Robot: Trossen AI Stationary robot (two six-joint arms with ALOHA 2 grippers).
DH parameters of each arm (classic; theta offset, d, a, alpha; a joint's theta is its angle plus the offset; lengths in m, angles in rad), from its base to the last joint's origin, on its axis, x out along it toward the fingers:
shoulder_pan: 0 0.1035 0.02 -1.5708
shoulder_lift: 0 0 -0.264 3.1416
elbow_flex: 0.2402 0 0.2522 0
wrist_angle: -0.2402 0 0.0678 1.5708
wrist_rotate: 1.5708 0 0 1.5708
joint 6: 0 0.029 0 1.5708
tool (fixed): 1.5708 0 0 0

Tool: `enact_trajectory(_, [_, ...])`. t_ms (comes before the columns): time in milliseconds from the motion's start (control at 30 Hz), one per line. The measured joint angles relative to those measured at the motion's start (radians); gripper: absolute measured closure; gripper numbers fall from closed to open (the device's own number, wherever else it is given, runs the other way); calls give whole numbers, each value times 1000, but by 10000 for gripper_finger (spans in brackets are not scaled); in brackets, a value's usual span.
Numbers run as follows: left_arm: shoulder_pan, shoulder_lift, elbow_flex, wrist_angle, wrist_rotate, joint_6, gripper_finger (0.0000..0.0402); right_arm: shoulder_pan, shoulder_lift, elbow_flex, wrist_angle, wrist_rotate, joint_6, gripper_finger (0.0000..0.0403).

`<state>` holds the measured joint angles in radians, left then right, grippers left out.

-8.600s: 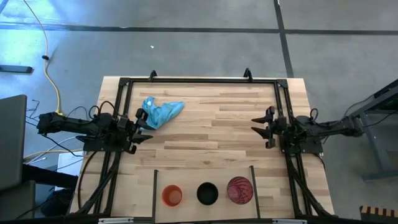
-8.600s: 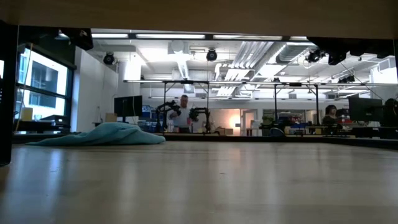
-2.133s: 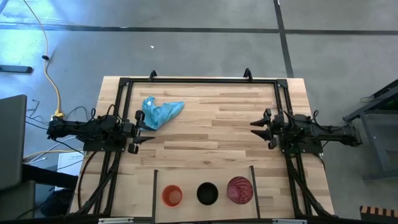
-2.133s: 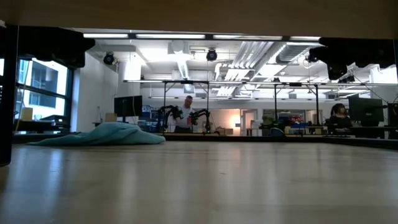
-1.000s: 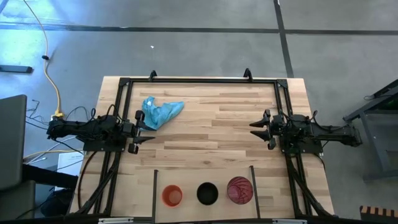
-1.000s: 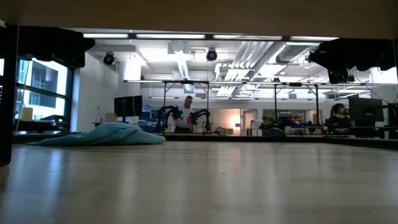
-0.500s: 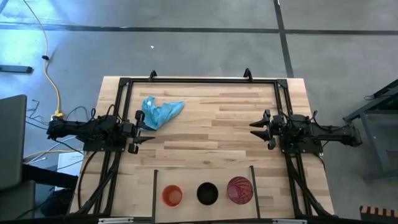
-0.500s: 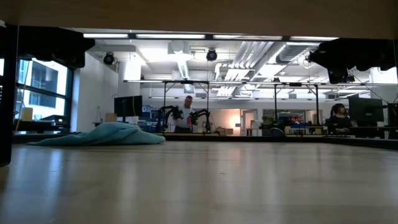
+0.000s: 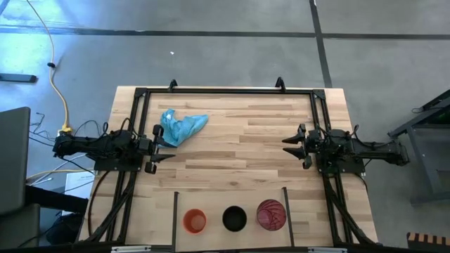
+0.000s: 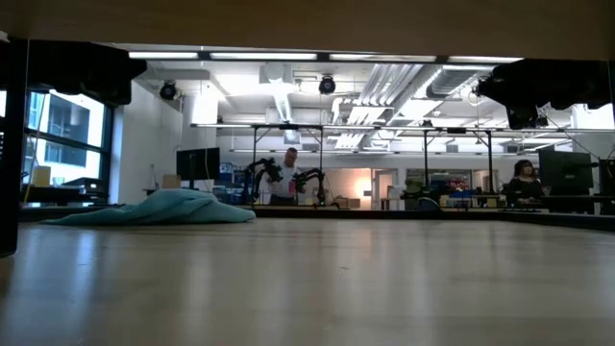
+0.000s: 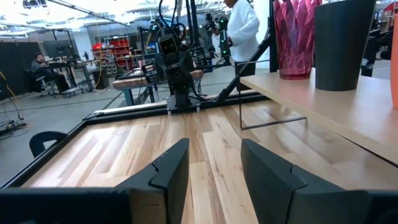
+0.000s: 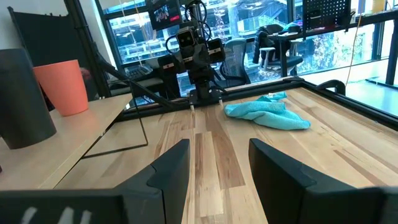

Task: Stack small to large cups/mugs on shelf
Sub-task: Return to Home Position

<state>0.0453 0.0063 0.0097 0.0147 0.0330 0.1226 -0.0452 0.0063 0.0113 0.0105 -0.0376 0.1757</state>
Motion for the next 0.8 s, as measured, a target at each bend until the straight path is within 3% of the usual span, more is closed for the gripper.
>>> enact_trajectory(800, [0,0,0,0,0,0,268,0,0,0,0,0,0,245])
